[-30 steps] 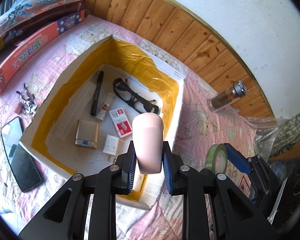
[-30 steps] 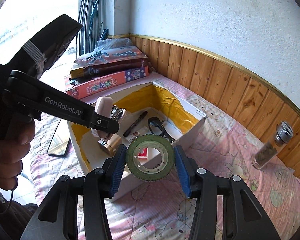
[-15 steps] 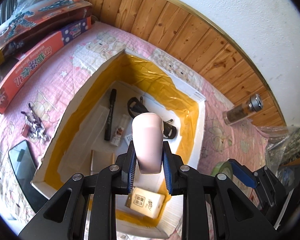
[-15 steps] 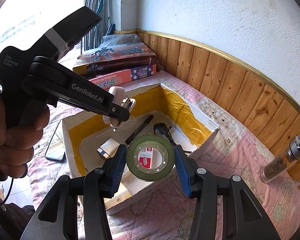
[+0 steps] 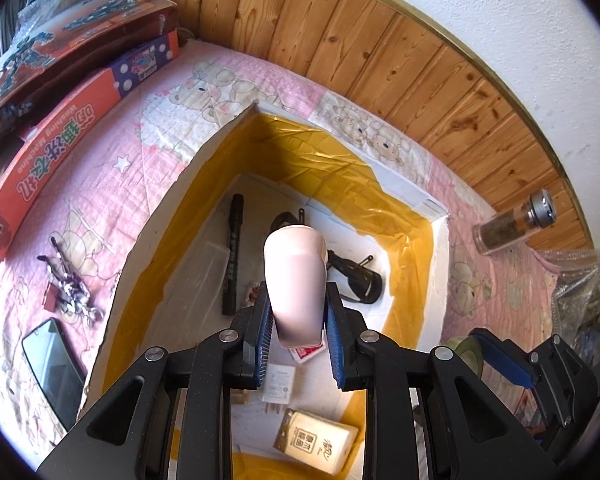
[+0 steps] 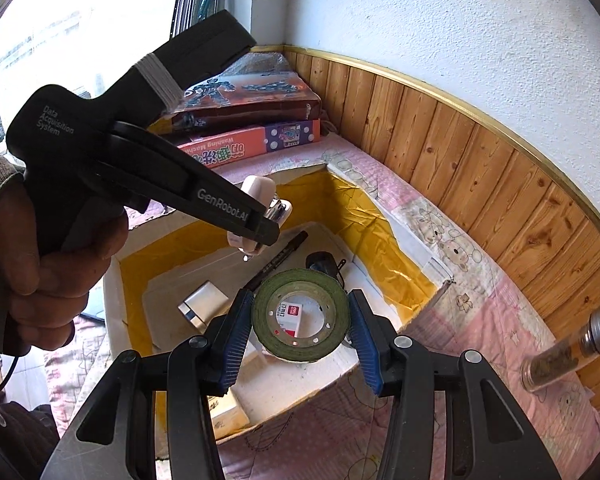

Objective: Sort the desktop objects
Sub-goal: 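Carry the stapler and tape roll with both tools over the white box, then open both tools to drop the stapler and tape roll into the box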

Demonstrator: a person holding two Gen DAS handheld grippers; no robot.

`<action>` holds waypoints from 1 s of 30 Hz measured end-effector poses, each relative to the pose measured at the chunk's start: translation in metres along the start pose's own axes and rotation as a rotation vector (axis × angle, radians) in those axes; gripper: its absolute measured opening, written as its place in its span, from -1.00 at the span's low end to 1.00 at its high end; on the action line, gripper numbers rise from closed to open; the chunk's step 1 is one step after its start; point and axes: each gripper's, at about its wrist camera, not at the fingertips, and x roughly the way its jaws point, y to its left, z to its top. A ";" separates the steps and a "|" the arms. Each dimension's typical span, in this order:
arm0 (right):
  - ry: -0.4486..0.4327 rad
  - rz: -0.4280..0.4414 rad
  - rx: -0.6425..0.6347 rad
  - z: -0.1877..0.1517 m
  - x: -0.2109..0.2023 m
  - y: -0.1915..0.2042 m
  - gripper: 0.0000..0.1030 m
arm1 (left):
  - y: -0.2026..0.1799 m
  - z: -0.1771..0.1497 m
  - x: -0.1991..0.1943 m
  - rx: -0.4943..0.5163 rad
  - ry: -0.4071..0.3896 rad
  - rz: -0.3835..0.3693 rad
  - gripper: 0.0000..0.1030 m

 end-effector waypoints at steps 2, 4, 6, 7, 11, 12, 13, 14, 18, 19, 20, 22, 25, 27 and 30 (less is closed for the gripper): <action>0.008 -0.001 -0.007 0.003 0.006 0.000 -0.04 | 0.001 0.006 0.007 0.002 0.006 0.005 -0.52; 0.020 -0.001 -0.012 0.005 0.013 -0.001 -0.04 | 0.002 0.011 0.014 0.004 0.013 0.011 -0.52; 0.032 0.000 -0.020 0.007 0.019 -0.001 -0.04 | 0.005 0.017 0.022 0.000 0.022 0.017 -0.52; 0.039 -0.001 -0.026 0.008 0.023 -0.001 -0.04 | 0.005 0.019 0.024 0.001 0.024 0.019 -0.52; 0.060 -0.006 -0.047 0.011 0.033 -0.002 -0.04 | 0.007 0.030 0.036 0.011 0.027 0.042 -0.52; 0.067 -0.007 -0.052 0.011 0.035 -0.002 -0.04 | 0.007 0.033 0.038 0.013 0.029 0.045 -0.52; 0.075 -0.010 -0.058 0.011 0.038 -0.003 -0.04 | 0.007 0.035 0.041 0.017 0.031 0.050 -0.52; 0.082 -0.011 -0.062 0.011 0.041 -0.003 -0.04 | 0.007 0.038 0.044 0.020 0.032 0.057 -0.52; 0.109 -0.019 -0.071 0.012 0.050 -0.006 -0.04 | 0.006 0.046 0.055 0.035 0.039 0.077 -0.52; 0.115 -0.020 -0.075 0.012 0.052 -0.007 -0.04 | 0.006 0.048 0.058 0.037 0.041 0.083 -0.52; 0.121 -0.021 -0.079 0.012 0.054 -0.008 -0.04 | 0.006 0.050 0.061 0.038 0.044 0.086 -0.52; 0.134 -0.022 -0.085 0.012 0.058 -0.009 -0.04 | 0.007 0.054 0.067 0.038 0.049 0.095 -0.52; 0.159 -0.023 -0.096 0.012 0.065 -0.012 -0.04 | 0.005 0.060 0.075 0.046 0.054 0.108 -0.52; 0.171 -0.030 -0.102 0.012 0.069 -0.013 -0.04 | 0.004 0.063 0.081 0.052 0.060 0.116 -0.52; 0.193 -0.029 -0.116 0.012 0.076 -0.015 -0.04 | 0.003 0.067 0.091 0.053 0.073 0.129 -0.52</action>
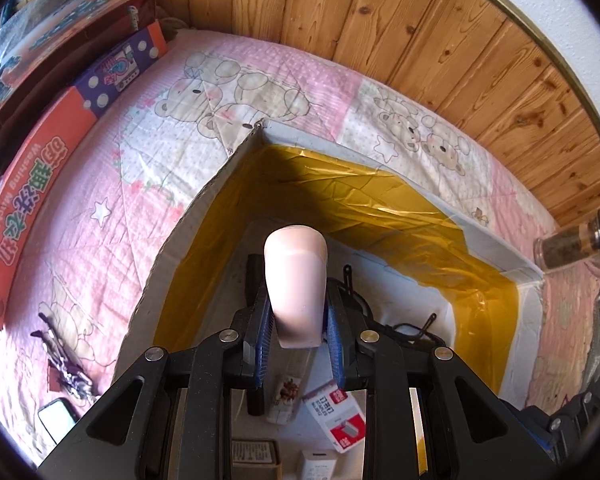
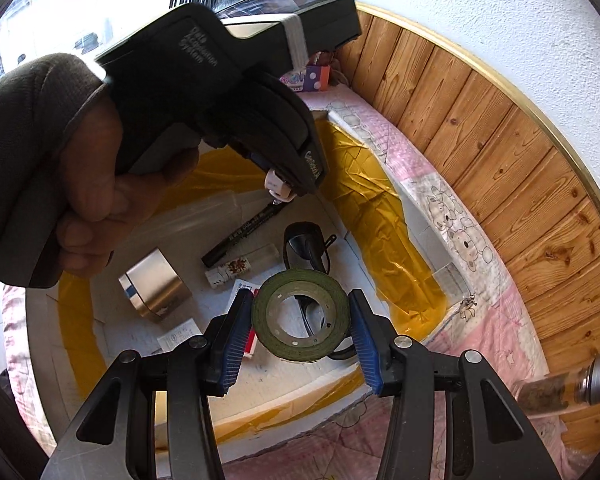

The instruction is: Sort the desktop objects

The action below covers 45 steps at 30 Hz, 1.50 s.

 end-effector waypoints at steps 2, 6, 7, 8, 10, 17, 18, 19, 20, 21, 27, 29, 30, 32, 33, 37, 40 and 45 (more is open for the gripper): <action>0.014 0.002 -0.005 0.001 0.005 -0.001 -0.04 | 0.001 0.003 0.008 -0.009 0.015 0.002 -0.52; 0.032 0.028 0.018 0.001 0.012 -0.005 -0.04 | -0.001 0.006 0.017 -0.007 0.026 0.009 -0.52; 0.037 0.037 0.028 0.001 0.014 -0.007 -0.04 | -0.001 0.007 0.019 -0.007 0.029 0.008 -0.52; 0.041 0.045 0.037 0.001 0.016 -0.008 -0.04 | -0.001 0.009 0.020 -0.006 0.029 0.010 -0.51; 0.049 0.057 0.056 0.001 0.019 -0.010 -0.04 | -0.001 0.011 0.023 -0.005 0.030 0.008 -0.51; 0.085 0.088 0.102 0.001 0.027 -0.017 -0.03 | 0.004 0.018 0.031 -0.017 0.035 0.010 -0.42; 0.087 0.085 0.108 0.000 0.028 -0.018 -0.02 | 0.005 0.018 0.031 -0.020 0.037 0.001 -0.41; 0.093 0.088 0.113 0.000 0.028 -0.018 -0.02 | 0.006 0.017 0.031 -0.020 0.038 -0.003 -0.41; 0.095 0.092 0.120 -0.001 0.028 -0.018 -0.02 | 0.006 0.017 0.029 -0.019 0.040 -0.005 -0.40; 0.095 0.093 0.126 -0.002 0.027 -0.018 -0.02 | 0.006 0.016 0.027 -0.019 0.040 -0.011 -0.38; 0.095 0.103 0.144 -0.005 0.019 -0.016 -0.01 | 0.010 0.006 0.007 -0.039 0.026 -0.041 -0.27; 0.094 0.108 0.149 -0.005 0.017 -0.016 -0.01 | 0.009 -0.001 -0.002 -0.033 0.019 -0.030 -0.27; 0.094 0.109 0.151 -0.006 0.015 -0.015 -0.01 | 0.009 -0.004 -0.005 -0.029 0.015 -0.029 -0.26; 0.091 0.116 0.154 -0.006 0.012 -0.015 -0.01 | 0.008 -0.012 -0.016 -0.014 0.005 -0.016 -0.24; 0.089 0.119 0.154 -0.006 0.009 -0.012 -0.01 | 0.007 -0.017 -0.022 -0.006 -0.003 -0.008 -0.23; 0.083 0.126 0.150 -0.009 -0.002 -0.003 0.00 | 0.004 -0.038 -0.048 0.016 -0.041 0.005 -0.17; 0.082 0.128 0.149 -0.013 -0.011 0.006 0.00 | 0.005 -0.053 -0.065 0.011 -0.057 -0.001 -0.12; 0.076 0.133 0.161 -0.021 -0.027 0.019 0.00 | 0.007 -0.075 -0.087 -0.009 -0.067 -0.031 -0.09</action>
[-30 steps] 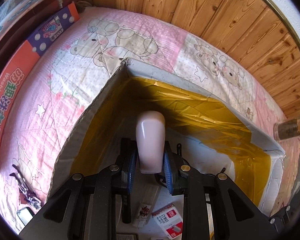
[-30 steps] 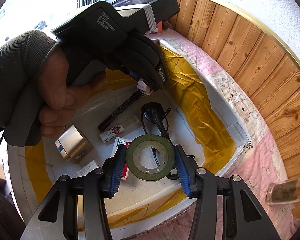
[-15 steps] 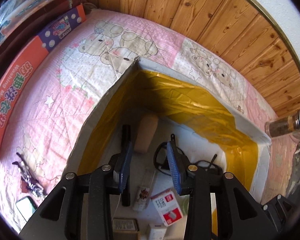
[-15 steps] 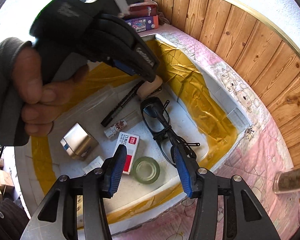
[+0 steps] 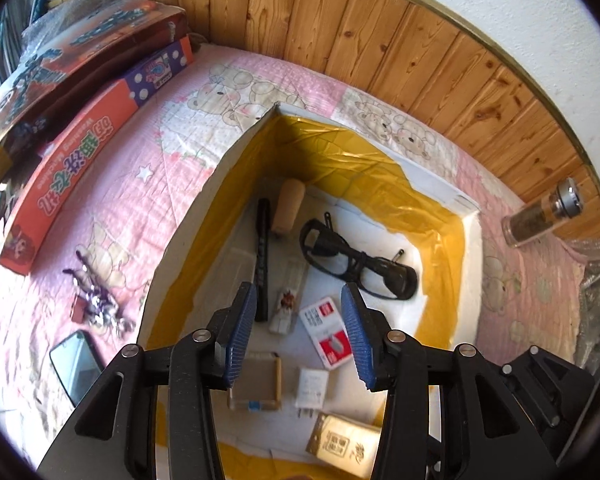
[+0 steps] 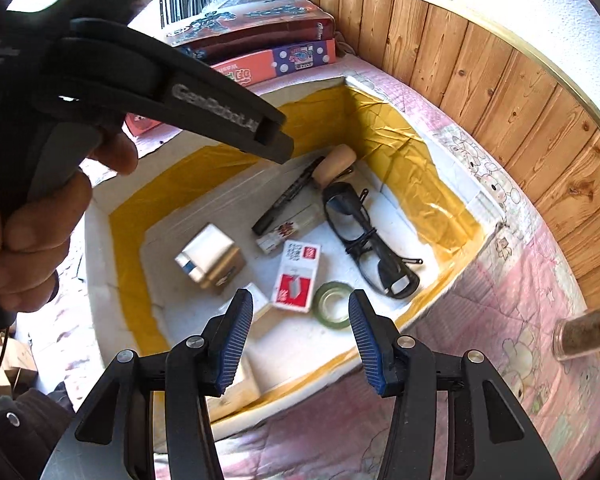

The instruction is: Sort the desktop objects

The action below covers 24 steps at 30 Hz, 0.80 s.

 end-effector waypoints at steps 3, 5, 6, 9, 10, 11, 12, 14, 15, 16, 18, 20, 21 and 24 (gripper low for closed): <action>-0.001 0.004 0.007 -0.007 -0.007 0.008 0.00 | 0.000 -0.011 -0.012 -0.004 -0.012 -0.009 -0.09; -0.003 0.007 0.012 -0.011 -0.010 0.013 0.00 | 0.000 -0.019 -0.020 -0.001 -0.018 -0.012 -0.05; -0.002 0.008 0.016 -0.013 -0.012 0.016 0.00 | 0.000 -0.023 -0.023 -0.001 -0.020 -0.014 -0.04; -0.005 0.013 0.028 -0.019 -0.017 0.021 0.01 | 0.000 -0.033 -0.034 0.002 -0.028 -0.019 -0.01; -0.007 0.015 0.031 -0.020 -0.019 0.024 0.01 | 0.000 -0.036 -0.037 0.003 -0.030 -0.021 -0.01; -0.008 0.017 0.034 -0.022 -0.021 0.025 0.01 | 0.000 -0.040 -0.041 0.005 -0.034 -0.019 0.01; -0.009 0.020 0.037 -0.023 -0.023 0.028 0.01 | 0.001 -0.043 -0.044 0.007 -0.036 -0.020 0.05; -0.012 0.026 0.041 -0.025 -0.026 0.032 0.01 | 0.001 -0.050 -0.050 0.009 -0.040 -0.022 0.13; -0.013 0.028 0.043 -0.026 -0.027 0.034 0.01 | 0.002 -0.054 -0.054 0.009 -0.045 -0.020 0.13; -0.013 0.032 0.044 -0.027 -0.028 0.037 0.01 | 0.002 -0.057 -0.057 0.011 -0.050 -0.020 0.13; -0.015 0.037 0.044 -0.030 -0.030 0.042 0.01 | 0.004 -0.064 -0.062 0.011 -0.053 -0.027 0.13; -0.013 0.038 0.043 -0.032 -0.031 0.047 0.01 | 0.006 -0.071 -0.067 0.010 -0.060 -0.025 0.13; -0.012 0.039 0.043 -0.033 -0.031 0.049 0.01 | 0.006 -0.073 -0.069 0.011 -0.066 -0.022 0.13; -0.003 0.034 0.044 -0.036 -0.031 0.055 0.01 | 0.007 -0.081 -0.075 0.025 -0.073 -0.008 0.13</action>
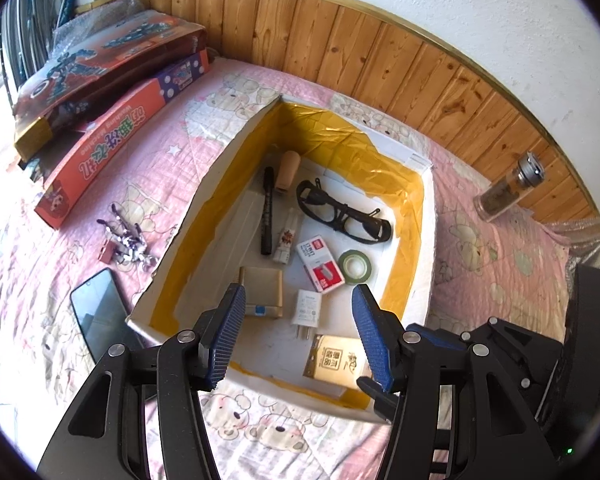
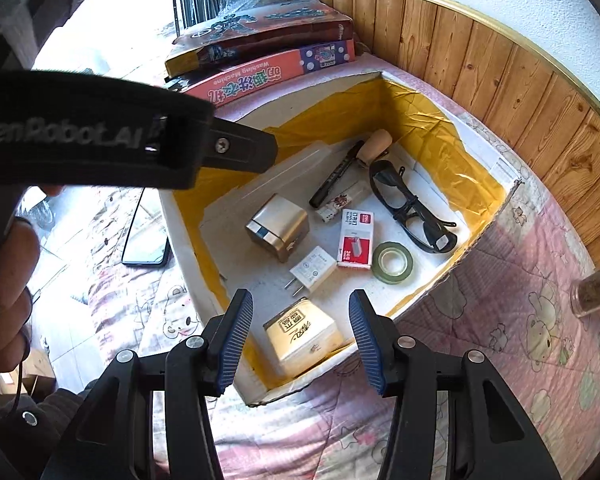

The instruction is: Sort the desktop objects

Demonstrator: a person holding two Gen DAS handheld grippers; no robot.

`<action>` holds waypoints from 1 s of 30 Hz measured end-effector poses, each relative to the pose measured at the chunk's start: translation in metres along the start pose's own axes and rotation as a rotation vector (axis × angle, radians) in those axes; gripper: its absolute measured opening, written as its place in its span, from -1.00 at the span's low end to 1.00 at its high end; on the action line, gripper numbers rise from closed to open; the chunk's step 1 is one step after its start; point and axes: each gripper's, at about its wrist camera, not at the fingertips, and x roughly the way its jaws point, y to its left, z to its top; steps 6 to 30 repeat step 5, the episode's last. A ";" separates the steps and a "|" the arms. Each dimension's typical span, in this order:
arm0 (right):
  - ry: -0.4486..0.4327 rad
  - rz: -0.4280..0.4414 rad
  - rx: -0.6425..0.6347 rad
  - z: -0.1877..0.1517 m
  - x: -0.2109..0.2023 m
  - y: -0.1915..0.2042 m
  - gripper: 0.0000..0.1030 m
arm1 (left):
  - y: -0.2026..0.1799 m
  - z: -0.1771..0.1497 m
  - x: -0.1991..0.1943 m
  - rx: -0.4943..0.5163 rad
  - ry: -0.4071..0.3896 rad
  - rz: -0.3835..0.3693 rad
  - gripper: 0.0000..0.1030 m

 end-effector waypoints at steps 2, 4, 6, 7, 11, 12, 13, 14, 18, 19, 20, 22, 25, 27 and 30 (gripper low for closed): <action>0.006 0.003 0.010 0.000 0.001 0.001 0.01 | -0.001 -0.004 -0.002 0.012 0.003 0.005 0.13; 0.008 0.003 0.018 0.000 0.001 0.002 0.01 | 0.000 -0.008 -0.005 0.019 0.005 0.004 0.14; 0.007 0.002 0.020 0.000 0.001 0.003 0.01 | 0.000 -0.010 -0.006 0.021 0.005 0.004 0.13; 0.007 0.002 0.020 0.000 0.001 0.003 0.01 | 0.000 -0.010 -0.006 0.021 0.005 0.004 0.13; 0.007 0.002 0.020 0.000 0.001 0.003 0.01 | 0.000 -0.010 -0.006 0.021 0.005 0.004 0.13; 0.007 0.002 0.020 0.000 0.001 0.003 0.01 | 0.000 -0.010 -0.006 0.021 0.005 0.004 0.13; 0.007 0.002 0.020 0.000 0.001 0.003 0.01 | 0.000 -0.010 -0.006 0.021 0.005 0.004 0.13; 0.007 0.002 0.020 0.000 0.001 0.003 0.01 | 0.000 -0.010 -0.006 0.021 0.005 0.004 0.13; 0.007 0.002 0.020 0.000 0.001 0.003 0.01 | 0.000 -0.010 -0.006 0.021 0.005 0.004 0.13; 0.007 0.002 0.020 0.000 0.001 0.003 0.01 | 0.000 -0.010 -0.006 0.021 0.005 0.004 0.13; 0.007 0.002 0.020 0.000 0.001 0.003 0.01 | 0.000 -0.010 -0.006 0.021 0.005 0.004 0.13; 0.007 0.002 0.020 0.000 0.001 0.003 0.01 | 0.000 -0.010 -0.006 0.021 0.005 0.004 0.13; 0.007 0.002 0.020 0.000 0.001 0.003 0.01 | 0.000 -0.010 -0.006 0.021 0.005 0.004 0.13; 0.007 0.002 0.020 0.000 0.001 0.003 0.01 | 0.000 -0.010 -0.006 0.021 0.005 0.004 0.13; 0.007 0.002 0.020 0.000 0.001 0.003 0.01 | 0.000 -0.010 -0.006 0.021 0.005 0.004 0.13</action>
